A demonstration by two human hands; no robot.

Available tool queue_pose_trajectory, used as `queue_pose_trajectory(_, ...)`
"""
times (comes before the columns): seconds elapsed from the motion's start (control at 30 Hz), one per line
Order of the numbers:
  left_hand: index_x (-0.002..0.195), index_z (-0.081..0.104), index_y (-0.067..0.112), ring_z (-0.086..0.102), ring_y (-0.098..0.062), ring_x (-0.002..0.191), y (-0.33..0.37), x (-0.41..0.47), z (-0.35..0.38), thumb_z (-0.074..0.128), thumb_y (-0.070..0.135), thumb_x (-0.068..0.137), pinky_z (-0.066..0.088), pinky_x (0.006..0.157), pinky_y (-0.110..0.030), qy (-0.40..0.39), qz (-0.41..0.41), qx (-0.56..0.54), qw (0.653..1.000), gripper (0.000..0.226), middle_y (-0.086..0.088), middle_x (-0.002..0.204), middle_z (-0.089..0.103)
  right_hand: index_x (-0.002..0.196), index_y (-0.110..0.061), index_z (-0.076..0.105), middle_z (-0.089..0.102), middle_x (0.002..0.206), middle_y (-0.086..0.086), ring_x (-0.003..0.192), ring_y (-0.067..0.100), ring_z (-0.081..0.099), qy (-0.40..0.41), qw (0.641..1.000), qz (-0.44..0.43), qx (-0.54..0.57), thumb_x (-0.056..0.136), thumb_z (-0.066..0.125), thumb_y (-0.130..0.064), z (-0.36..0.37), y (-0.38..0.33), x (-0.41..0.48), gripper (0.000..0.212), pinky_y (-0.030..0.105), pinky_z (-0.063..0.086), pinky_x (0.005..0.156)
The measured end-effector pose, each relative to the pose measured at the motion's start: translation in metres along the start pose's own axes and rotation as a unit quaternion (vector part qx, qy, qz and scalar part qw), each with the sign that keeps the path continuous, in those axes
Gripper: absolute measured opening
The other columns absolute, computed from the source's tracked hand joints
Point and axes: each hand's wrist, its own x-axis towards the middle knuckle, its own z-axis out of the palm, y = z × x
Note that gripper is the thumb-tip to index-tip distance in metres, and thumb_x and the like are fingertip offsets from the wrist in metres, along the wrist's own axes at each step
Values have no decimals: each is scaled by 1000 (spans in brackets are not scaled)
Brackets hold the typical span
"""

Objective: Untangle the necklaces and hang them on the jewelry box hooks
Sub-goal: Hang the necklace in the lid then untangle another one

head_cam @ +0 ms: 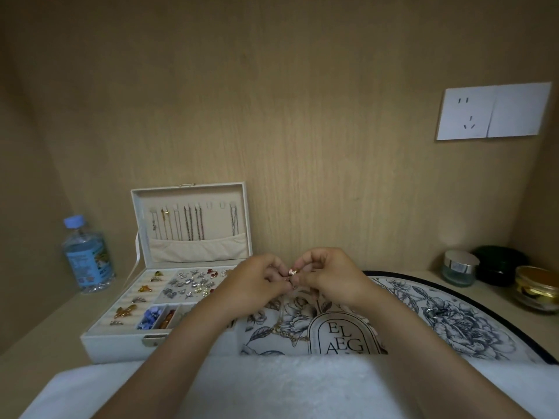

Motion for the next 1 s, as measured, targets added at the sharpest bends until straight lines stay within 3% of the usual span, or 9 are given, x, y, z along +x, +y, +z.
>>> queue_pose_trajectory(0.2,89,72,24,69,-12,82,2,2,-8,64,35,92,55,82,-31,-18,-40,-21,999,14,2,85,74,93,-2,67,70,78,7,44,14,54,106,994,25,2,83,77,-2,-21,-1,0,14,20,41,39)
queue_pose_trajectory(0.3,91,71,20,61,-2,67,4,3,-11,63,34,93,47,65,-17,-14,-32,-18,999,16,7,76,66,90,-11,70,74,82,6,44,15,55,121,991,38,-36,83,78,-7,-32,6,2,11,26,46,45)
queue_pose_trajectory(0.43,75,64,14,55,-2,52,6,2,-18,56,23,92,45,62,-23,-20,-51,5,998,20,10,58,60,83,-17,73,74,76,2,48,6,57,119,984,45,-124,82,78,-10,-40,15,3,9,25,47,51)
queue_pose_trajectory(0.57,65,52,14,42,-9,49,8,-1,-31,49,15,91,37,60,-28,-55,-60,-29,996,27,4,52,50,79,-24,70,71,79,-8,74,9,65,88,948,72,-296,80,78,-23,-41,22,2,8,29,55,70)
queue_pose_trajectory(0.67,64,55,13,51,-11,58,11,-5,-39,48,14,95,41,63,-23,-56,-22,-90,994,33,-2,61,58,81,-28,71,71,90,-12,88,10,65,16,916,99,-387,84,73,-27,-27,24,-3,4,24,51,74)
queue_pose_trajectory(0.77,67,56,15,52,-16,62,11,-4,-34,48,13,99,44,63,-21,-68,-9,-199,978,33,-4,62,56,117,-28,71,66,122,-6,116,16,57,-35,883,62,-464,85,65,-18,-12,22,-3,34,27,47,98)
queue_pose_trajectory(0.87,77,62,16,49,-13,60,9,-2,-25,51,19,100,44,67,-25,-87,-4,-173,981,26,1,62,54,136,-30,57,59,134,-6,125,14,54,-58,964,29,-260,83,63,-14,-3,5,-3,56,34,42,110)
queue_pose_trajectory(0.93,83,66,15,47,-9,56,9,-1,-23,54,22,100,44,61,-20,-83,-11,-159,984,22,4,60,52,127,-24,64,73,114,-3,108,12,67,-99,993,7,-69,85,66,-19,3,-5,-4,42,35,49,103)
queue_pose_trajectory(1.0,86,68,15,46,-7,54,9,-1,-23,56,24,99,42,56,-16,-75,-17,-145,987,20,6,58,50,111,-14,71,76,89,3,84,14,71,-109,994,-6,-14,92,68,-18,5,-12,-7,20,30,54,89)
